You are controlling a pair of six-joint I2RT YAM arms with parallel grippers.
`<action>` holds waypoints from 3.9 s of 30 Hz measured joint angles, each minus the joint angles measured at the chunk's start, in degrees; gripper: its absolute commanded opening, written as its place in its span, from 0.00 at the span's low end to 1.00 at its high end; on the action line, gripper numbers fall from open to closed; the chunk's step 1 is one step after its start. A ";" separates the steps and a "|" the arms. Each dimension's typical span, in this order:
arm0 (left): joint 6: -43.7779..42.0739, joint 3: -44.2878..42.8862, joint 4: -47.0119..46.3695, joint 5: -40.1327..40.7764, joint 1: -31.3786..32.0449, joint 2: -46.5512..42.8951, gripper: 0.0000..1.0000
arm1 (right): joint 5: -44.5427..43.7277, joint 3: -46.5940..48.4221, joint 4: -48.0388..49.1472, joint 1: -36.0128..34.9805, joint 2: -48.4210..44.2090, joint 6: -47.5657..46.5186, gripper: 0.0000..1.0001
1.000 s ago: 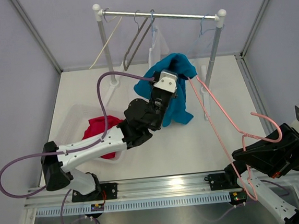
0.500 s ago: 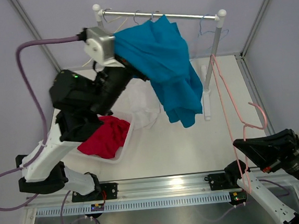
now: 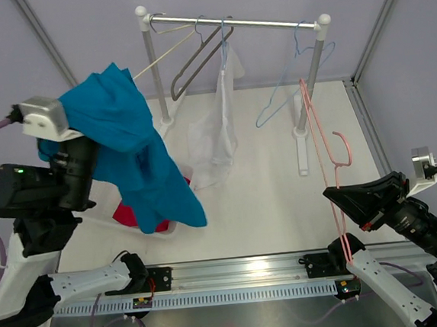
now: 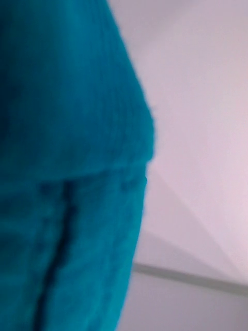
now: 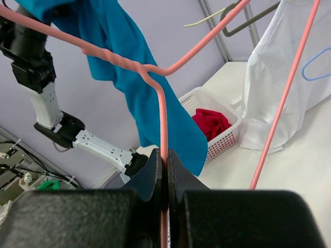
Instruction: Remove the t-shirt from the hanger
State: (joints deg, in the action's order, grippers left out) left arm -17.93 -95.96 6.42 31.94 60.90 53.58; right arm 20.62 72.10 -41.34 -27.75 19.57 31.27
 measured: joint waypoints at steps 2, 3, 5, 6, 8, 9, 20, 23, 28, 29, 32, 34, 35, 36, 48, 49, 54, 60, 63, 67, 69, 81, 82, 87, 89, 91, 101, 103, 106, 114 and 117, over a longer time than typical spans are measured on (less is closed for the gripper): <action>0.52 7.72 -1.44 0.22 -4.11 -2.54 0.00 | 0.07 -0.07 0.15 0.00 0.55 0.00 0.00; 1.36 12.13 -1.92 0.17 -6.73 -3.67 0.00 | 0.07 -0.07 0.15 0.00 0.81 0.00 0.00; 2.97 19.45 -1.79 0.15 -11.32 -5.22 0.00 | 0.07 -0.07 0.15 0.00 1.16 0.00 0.00; 3.87 22.84 -1.97 -0.17 -13.99 -5.81 0.00 | 0.07 -0.07 0.15 0.00 1.25 0.00 0.00; 6.12 29.14 -1.11 -0.20 -19.39 -6.67 0.00 | 0.07 -0.09 0.15 0.00 1.27 -0.02 0.00; 7.21 31.34 -0.61 0.04 -21.88 -7.06 0.00 | 0.07 -0.09 0.17 0.00 1.27 -0.04 0.00; 18.47 30.16 3.10 1.46 -45.03 -6.97 0.00 | 0.76 -0.98 1.57 0.00 3.67 -0.59 0.00; 21.11 32.89 2.99 2.56 -45.46 -7.89 0.00 | 0.81 -1.03 1.77 0.00 4.52 -0.87 0.00; 27.19 38.71 9.01 2.75 -48.02 -8.46 0.00 | 0.42 -1.51 5.35 0.00 6.64 -0.13 0.00; 28.55 39.71 10.75 2.75 -48.26 -8.52 0.00 | -0.02 -1.95 6.78 0.00 7.04 0.17 0.00; 32.74 42.16 15.28 2.45 -48.52 -9.11 0.00 | -1.75 -3.10 11.23 0.00 8.98 1.79 0.00; 36.63 43.41 18.93 1.62 -48.68 -9.66 0.00 | -3.32 -3.91 14.84 0.00 11.23 2.99 0.00; 38.29 44.02 20.65 1.03 -48.76 -10.10 0.00 | -4.07 -4.24 16.41 0.00 12.63 3.41 0.00; 39.95 44.78 22.21 0.44 -48.87 -10.62 0.00 | -4.83 -4.57 17.92 0.00 14.16 3.96 0.00; 56.15 58.53 28.81 -6.05 -53.46 -11.13 0.70 | -10.82 -7.21 31.54 0.00 29.73 9.81 0.00; 56.70 58.97 28.68 -7.50 -54.66 -10.03 0.86 | -11.04 -7.21 32.15 0.00 30.49 10.10 0.00; 58.01 57.27 27.98 -16.02 -58.86 -9.42 0.99 | -13.03 -7.08 35.04 -0.02 34.99 11.50 0.00; 56.85 51.58 27.85 -28.02 -58.97 -16.31 0.99 | -16.68 -3.78 37.33 0.00 42.12 12.37 0.00; 56.76 50.95 28.22 -32.87 -58.97 -20.46 0.99 | -17.29 -1.53 38.84 0.00 46.34 12.46 0.00; 56.26 50.95 30.12 -34.42 -58.97 -24.00 0.99 | -17.40 -0.15 40.06 0.52 50.80 12.63 0.00; 55.43 50.90 31.01 -34.91 -58.97 -25.20 0.99 | -16.52 0.81 40.26 1.73 52.98 13.05 0.00; 47.78 48.54 26.40 -61.11 -53.16 -27.47 0.99 | -13.27 9.31 43.67 8.92 63.49 16.41 0.00; 46.69 48.83 26.21 -63.08 -52.30 -28.00 0.99 | -12.96 10.14 43.69 9.20 64.39 16.50 0.00; 42.16 52.76 24.94 -69.31 -49.09 -30.38 0.99 | -11.89 13.84 43.56 10.58 68.46 16.52 0.00; 41.05 54.77 25.03 -69.68 -48.11 -30.73 0.99 | -11.76 14.51 43.47 10.75 69.55 16.52 0.00; 40.15 56.08 25.14 -69.57 -47.32 -30.75 0.99 | -11.19 14.64 43.45 10.91 70.25 16.57 0.00; 39.23 58.99 24.22 -68.59 -46.64 -32.70 0.99 | -10.80 10.99 44.00 11.32 69.88 17.03 0.34; 39.21 58.99 23.80 -68.39 -46.64 -32.70 0.99 | -11.34 9.94 42.66 11.32 68.28 16.26 0.48; 39.21 58.99 23.61 -68.11 -46.64 -32.72 0.99 | -12.37 9.84 40.65 11.37 65.13 14.25 0.60; 39.26 59.06 23.47 -67.34 -46.64 -33.03 0.99 | -13.94 9.60 34.95 11.21 52.09 7.48 0.47; 39.26 59.06 23.47 -67.25 -46.64 -33.03 0.99 | -14.62 10.71 33.62 9.35 50.86 5.18 0.27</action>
State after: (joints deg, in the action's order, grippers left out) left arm 21.32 -36.91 29.89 -35.31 14.26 20.56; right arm 6.00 82.81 -7.73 -18.39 70.43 36.45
